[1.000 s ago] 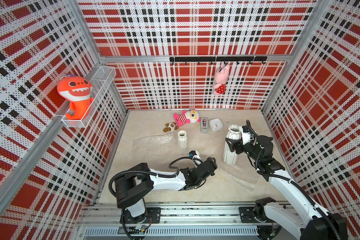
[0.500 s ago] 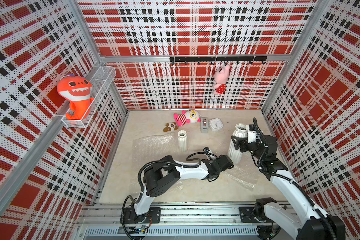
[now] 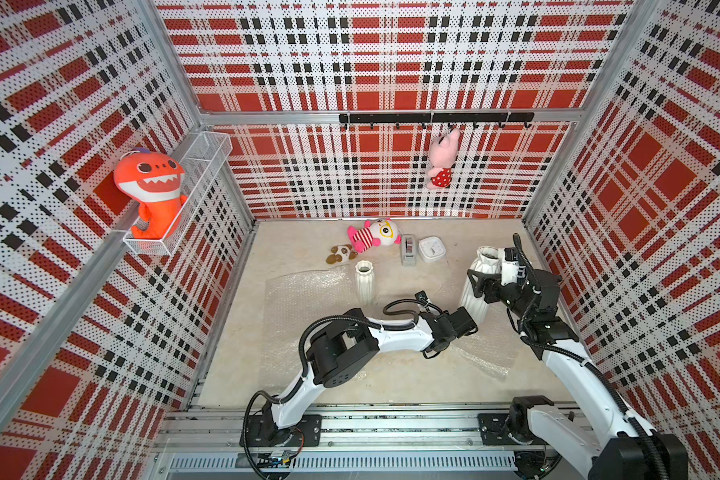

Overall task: Wrap vases in bubble wrap
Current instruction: Adjust the bubble wrap at the center of the board.

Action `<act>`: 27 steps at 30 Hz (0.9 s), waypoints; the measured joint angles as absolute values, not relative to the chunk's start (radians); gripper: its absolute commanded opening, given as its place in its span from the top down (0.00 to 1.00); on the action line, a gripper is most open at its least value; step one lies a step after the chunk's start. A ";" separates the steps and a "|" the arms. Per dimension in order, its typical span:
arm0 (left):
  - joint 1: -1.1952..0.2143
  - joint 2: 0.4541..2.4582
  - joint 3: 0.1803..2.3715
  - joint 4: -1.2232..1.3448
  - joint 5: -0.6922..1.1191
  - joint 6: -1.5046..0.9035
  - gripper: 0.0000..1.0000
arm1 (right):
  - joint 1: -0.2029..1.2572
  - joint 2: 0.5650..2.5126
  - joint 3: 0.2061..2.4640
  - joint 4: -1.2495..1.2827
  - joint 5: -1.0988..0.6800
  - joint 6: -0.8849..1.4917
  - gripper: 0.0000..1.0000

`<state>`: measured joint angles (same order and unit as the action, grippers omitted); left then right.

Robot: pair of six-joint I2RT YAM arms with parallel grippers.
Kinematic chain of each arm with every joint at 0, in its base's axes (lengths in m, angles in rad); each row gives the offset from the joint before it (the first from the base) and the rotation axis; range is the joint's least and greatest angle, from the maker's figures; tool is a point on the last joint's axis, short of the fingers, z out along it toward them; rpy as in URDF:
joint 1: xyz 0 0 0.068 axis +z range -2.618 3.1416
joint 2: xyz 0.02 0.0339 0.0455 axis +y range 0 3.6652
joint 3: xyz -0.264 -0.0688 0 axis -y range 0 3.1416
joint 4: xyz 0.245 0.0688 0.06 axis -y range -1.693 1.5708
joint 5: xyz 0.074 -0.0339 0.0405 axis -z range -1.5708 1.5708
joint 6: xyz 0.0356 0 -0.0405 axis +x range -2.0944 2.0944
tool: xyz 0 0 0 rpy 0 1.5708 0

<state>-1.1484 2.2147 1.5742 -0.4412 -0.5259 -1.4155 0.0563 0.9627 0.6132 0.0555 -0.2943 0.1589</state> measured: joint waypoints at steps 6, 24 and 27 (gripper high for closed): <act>-1.142 2.227 1.579 -0.458 -0.550 -1.408 0.64 | 0.056 0.963 0.613 0.056 -0.295 0.159 0.78; -1.061 2.084 1.292 -0.239 -0.536 -1.180 0.95 | 0.064 0.963 0.707 -0.115 -0.320 0.159 0.79; -1.044 2.045 1.231 -0.208 -0.524 -1.100 0.96 | 0.084 0.966 0.741 -0.172 -0.316 0.157 0.78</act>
<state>-1.0439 2.0449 1.2308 -0.2077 -0.5243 -1.1004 0.0841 0.9661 0.7406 -0.1722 -0.3164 0.1566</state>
